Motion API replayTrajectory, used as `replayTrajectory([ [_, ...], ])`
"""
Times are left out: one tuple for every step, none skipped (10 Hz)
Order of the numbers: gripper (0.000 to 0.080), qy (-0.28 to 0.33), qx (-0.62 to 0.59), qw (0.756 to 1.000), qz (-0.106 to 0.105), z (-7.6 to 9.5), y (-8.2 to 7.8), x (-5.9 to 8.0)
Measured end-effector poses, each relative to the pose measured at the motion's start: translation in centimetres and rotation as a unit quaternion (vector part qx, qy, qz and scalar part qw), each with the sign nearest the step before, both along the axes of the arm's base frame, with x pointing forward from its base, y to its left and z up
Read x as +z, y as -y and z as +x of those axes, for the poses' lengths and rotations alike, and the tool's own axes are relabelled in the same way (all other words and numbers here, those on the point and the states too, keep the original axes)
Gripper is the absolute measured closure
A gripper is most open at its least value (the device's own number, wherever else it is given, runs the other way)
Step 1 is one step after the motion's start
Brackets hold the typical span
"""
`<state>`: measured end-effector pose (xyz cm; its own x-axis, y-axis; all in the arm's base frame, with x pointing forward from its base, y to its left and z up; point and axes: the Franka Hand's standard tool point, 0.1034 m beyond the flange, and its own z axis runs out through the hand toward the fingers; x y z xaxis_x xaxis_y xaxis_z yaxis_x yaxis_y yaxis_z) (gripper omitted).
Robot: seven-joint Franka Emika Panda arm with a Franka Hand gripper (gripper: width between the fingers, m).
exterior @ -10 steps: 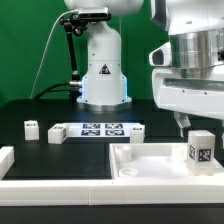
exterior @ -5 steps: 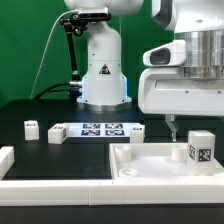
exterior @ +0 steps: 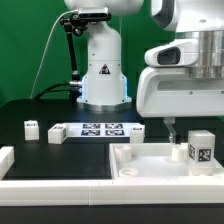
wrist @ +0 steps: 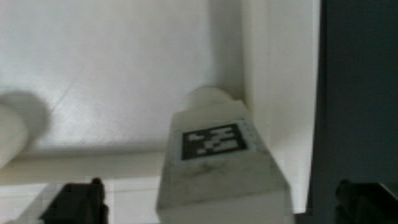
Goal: Assemble one leg
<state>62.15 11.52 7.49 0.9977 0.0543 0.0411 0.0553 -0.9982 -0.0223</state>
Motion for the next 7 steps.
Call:
replayTrajectory([
  [0.0151, 0.001, 0.010, 1.000, 0.000, 0.03, -0.05, 0.01],
  [0.0178, 0.001, 0.009, 1.000, 0.000, 0.02, -0.06, 0.01],
  [0.0313, 0.001, 0.009, 1.000, 0.000, 0.02, -0.05, 0.01],
  [0.0450, 0.001, 0.009, 1.000, 0.000, 0.02, -0.05, 0.01],
  [0.0450, 0.001, 0.005, 1.000, 0.000, 0.01, -0.06, 0.00],
  [0.0510, 0.001, -0.011, 1.000, 0.001, 0.00, -0.06, -0.01],
  [0.0510, 0.000, -0.012, 1.000, 0.001, -0.02, -0.03, -0.03],
])
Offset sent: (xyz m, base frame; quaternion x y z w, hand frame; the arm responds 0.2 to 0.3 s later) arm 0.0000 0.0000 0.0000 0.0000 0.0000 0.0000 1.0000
